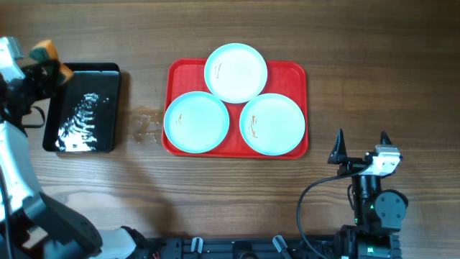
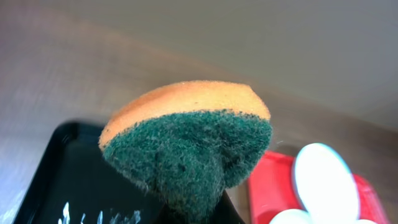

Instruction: Clean dirty plates on tray and stack at the side

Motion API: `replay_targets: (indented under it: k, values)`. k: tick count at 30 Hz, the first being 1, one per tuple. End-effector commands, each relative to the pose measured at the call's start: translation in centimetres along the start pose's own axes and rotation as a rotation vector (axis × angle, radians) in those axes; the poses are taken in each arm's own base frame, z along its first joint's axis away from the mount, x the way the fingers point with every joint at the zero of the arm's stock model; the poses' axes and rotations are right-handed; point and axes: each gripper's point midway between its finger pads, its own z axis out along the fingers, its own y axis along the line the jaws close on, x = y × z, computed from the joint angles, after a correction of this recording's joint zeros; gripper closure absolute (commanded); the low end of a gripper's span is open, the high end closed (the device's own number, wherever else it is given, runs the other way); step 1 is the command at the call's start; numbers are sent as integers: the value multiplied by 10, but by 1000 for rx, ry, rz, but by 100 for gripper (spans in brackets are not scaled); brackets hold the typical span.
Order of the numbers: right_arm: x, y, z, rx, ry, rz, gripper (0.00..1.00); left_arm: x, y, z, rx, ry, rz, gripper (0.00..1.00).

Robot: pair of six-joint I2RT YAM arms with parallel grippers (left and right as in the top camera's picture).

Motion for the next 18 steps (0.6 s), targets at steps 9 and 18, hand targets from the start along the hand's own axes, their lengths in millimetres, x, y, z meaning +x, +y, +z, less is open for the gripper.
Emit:
replay_targets:
  k: [9,18]
  values:
    - [-2,-1,0,5,-10,9,0,60,31,34,-8,145,-72,96]
    - [-2,-1,0,5,-10,9,0,-23,-12,-15,-28,-82,146,96]
